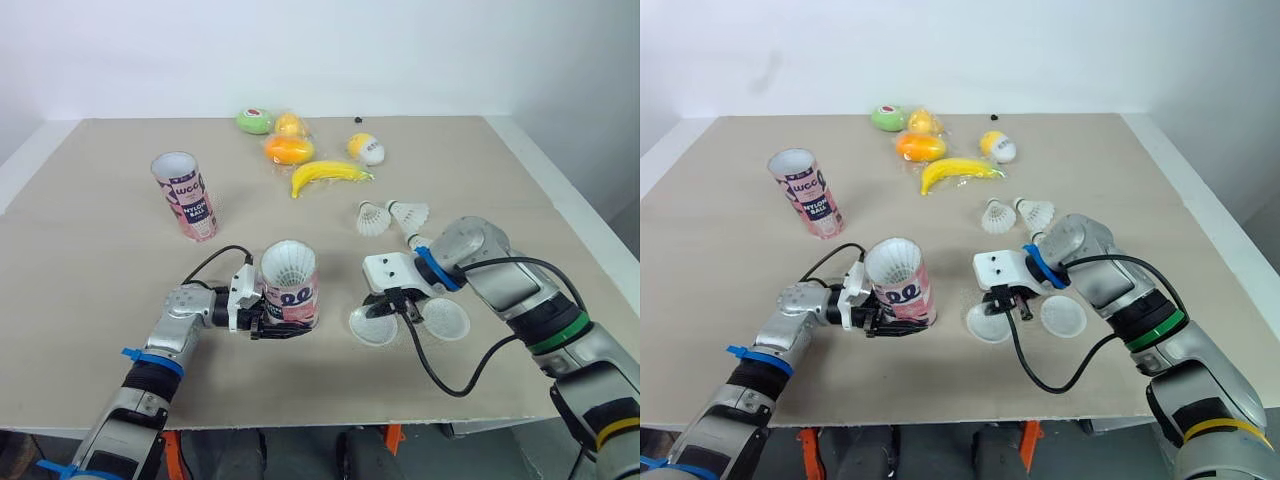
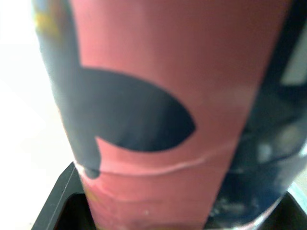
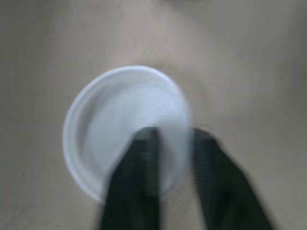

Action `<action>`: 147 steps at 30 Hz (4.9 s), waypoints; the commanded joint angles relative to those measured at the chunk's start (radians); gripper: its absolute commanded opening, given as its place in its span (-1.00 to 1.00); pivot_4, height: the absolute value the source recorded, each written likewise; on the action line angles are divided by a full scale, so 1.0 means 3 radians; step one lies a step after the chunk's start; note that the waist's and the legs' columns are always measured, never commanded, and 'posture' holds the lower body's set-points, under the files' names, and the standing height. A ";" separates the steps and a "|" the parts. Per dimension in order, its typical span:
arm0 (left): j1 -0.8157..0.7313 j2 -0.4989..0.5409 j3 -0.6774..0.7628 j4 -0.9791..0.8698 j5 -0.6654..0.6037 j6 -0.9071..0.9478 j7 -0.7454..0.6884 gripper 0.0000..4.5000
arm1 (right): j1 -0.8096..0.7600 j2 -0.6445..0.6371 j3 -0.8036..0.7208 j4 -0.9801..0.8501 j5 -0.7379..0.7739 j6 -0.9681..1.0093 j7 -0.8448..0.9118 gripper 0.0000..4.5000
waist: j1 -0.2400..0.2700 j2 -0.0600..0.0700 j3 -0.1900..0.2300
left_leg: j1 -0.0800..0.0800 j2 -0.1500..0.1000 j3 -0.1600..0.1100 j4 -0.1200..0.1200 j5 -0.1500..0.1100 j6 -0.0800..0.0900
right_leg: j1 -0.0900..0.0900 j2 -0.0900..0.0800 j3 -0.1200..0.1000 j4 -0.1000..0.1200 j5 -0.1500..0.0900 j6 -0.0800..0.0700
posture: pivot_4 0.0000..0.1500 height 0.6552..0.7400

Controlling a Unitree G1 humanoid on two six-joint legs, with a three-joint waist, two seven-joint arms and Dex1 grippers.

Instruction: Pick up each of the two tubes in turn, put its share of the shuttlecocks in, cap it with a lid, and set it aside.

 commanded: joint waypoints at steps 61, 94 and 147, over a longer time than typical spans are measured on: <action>-0.0173 -0.0021 -0.0166 0.0314 0.0297 0.0187 -0.0265 0.24 | -0.2451 0.0745 0.0220 0.1336 0.1460 0.0165 0.0428 -0.97 | 0.0011 0.0004 -0.0001 | -0.0002 -0.0004 -0.0002 -0.0007 -0.0004 -0.0006 | -0.0001 -0.0005 -0.0002 -0.0001 -0.0009 0.0000 | 1.00 -0.19; -0.0155 -0.0033 -0.0158 0.0361 0.0297 0.0158 -0.0269 0.24 | -0.1890 0.0726 0.0346 0.0651 0.1017 -0.0350 0.0360 -0.97 | 0.0011 0.0004 -0.0002 | -0.0001 -0.0004 -0.0002 -0.0008 -0.0004 -0.0006 | 0.0000 -0.0005 -0.0002 -0.0002 -0.0010 0.0001 | 1.00 -0.19; -0.0077 -0.0016 -0.0124 0.0188 0.0258 0.0292 -0.0222 0.24 | -0.1317 0.0876 0.0390 0.0400 0.0524 -0.0215 0.0428 -0.98 | -0.0001 0.0010 -0.0024 | 0.0014 -0.0003 -0.0002 -0.0016 -0.0004 -0.0006 | 0.0007 -0.0003 -0.0002 -0.0001 -0.0014 -0.0006 | 1.00 -0.19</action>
